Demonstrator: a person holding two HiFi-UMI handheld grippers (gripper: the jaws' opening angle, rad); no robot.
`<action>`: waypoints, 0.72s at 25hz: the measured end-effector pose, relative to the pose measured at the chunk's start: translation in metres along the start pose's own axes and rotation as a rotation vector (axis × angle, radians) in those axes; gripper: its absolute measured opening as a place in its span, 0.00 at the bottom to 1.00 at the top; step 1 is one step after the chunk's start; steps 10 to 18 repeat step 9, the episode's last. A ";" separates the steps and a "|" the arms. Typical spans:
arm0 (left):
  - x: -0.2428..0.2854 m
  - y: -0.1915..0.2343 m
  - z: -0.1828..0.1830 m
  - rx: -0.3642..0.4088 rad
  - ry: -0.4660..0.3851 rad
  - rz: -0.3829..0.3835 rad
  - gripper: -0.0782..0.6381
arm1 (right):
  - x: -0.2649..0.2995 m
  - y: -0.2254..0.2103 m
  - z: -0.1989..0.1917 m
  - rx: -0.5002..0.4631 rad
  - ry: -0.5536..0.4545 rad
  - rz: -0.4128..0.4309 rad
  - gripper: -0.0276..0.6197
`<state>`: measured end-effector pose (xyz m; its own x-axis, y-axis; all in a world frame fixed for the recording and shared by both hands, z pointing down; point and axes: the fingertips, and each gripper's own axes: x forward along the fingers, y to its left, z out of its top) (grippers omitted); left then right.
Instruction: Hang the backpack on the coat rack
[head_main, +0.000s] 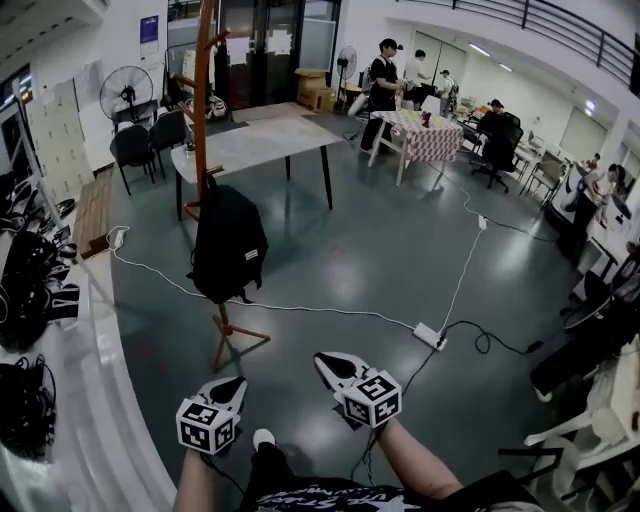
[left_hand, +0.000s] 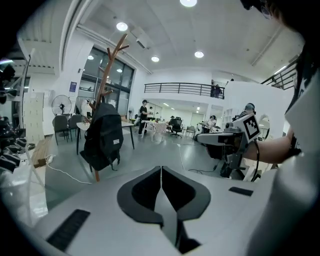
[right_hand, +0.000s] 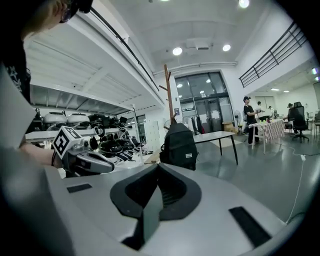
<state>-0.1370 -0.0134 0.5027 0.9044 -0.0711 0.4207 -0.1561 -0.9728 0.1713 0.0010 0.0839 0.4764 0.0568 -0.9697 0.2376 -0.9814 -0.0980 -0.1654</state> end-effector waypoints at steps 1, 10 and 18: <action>-0.006 -0.008 -0.004 -0.004 -0.007 0.006 0.15 | -0.010 0.005 -0.003 0.000 -0.003 0.001 0.06; -0.036 -0.088 -0.052 0.004 -0.007 -0.005 0.15 | -0.101 0.024 -0.039 0.017 -0.036 -0.034 0.06; -0.036 -0.088 -0.052 0.004 -0.007 -0.005 0.15 | -0.101 0.024 -0.039 0.017 -0.036 -0.034 0.06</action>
